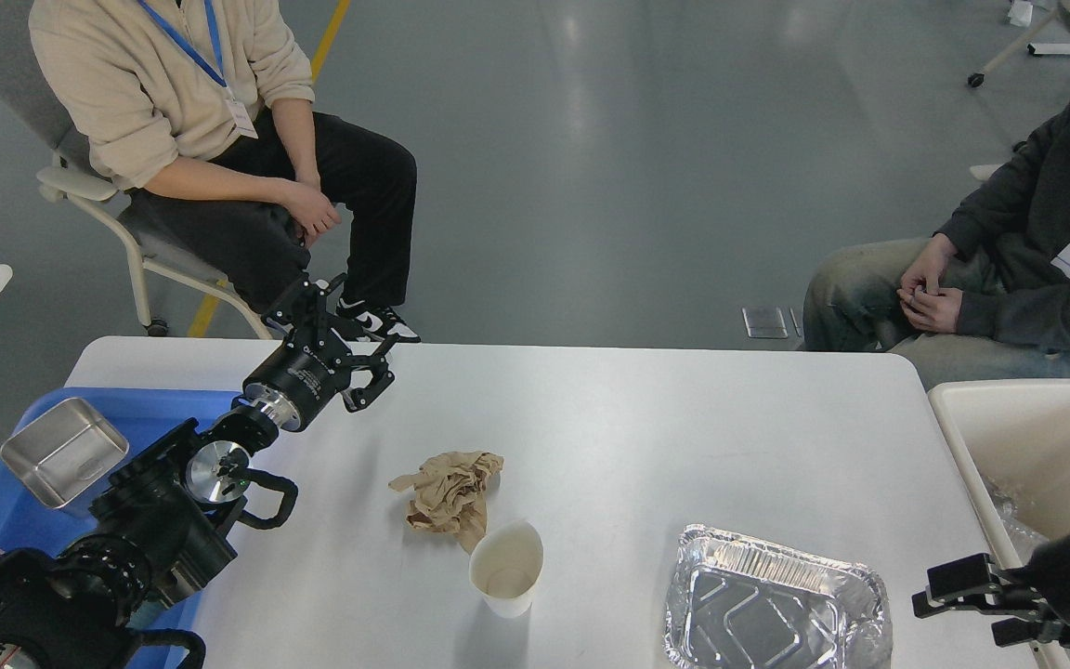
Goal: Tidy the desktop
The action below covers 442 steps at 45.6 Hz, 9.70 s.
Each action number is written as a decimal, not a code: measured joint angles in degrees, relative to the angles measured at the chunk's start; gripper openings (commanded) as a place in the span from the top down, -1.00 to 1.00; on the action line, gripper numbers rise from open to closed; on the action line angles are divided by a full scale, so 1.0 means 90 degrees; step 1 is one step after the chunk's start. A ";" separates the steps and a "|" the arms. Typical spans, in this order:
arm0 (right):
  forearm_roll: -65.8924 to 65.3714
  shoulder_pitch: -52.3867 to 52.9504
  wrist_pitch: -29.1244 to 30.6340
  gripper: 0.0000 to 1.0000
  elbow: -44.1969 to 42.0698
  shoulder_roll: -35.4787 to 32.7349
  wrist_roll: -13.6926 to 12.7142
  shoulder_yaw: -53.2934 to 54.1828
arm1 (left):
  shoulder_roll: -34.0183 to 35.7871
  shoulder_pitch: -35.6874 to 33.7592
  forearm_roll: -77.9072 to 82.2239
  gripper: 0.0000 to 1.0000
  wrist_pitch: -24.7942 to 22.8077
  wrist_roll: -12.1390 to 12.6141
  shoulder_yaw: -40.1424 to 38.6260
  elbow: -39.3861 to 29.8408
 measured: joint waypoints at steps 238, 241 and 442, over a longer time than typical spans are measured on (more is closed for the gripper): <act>0.1795 0.3644 0.0661 1.00 -0.3659 0.4300 -0.0212 -0.0664 | 0.3143 0.0277 -0.0409 -0.92 0.2322 0.0883 0.1648 -0.4733; 0.1790 0.3610 0.0661 1.00 -0.3659 0.4313 -0.0212 -0.0664 | 0.3829 0.0461 -0.0414 -0.92 0.2917 0.1069 0.1982 -0.5961; 0.1795 0.3807 0.0661 1.00 -0.3336 0.4319 -0.0234 -0.0595 | 0.1020 -0.2338 0.2612 -0.93 0.2840 0.3144 0.7777 -0.5177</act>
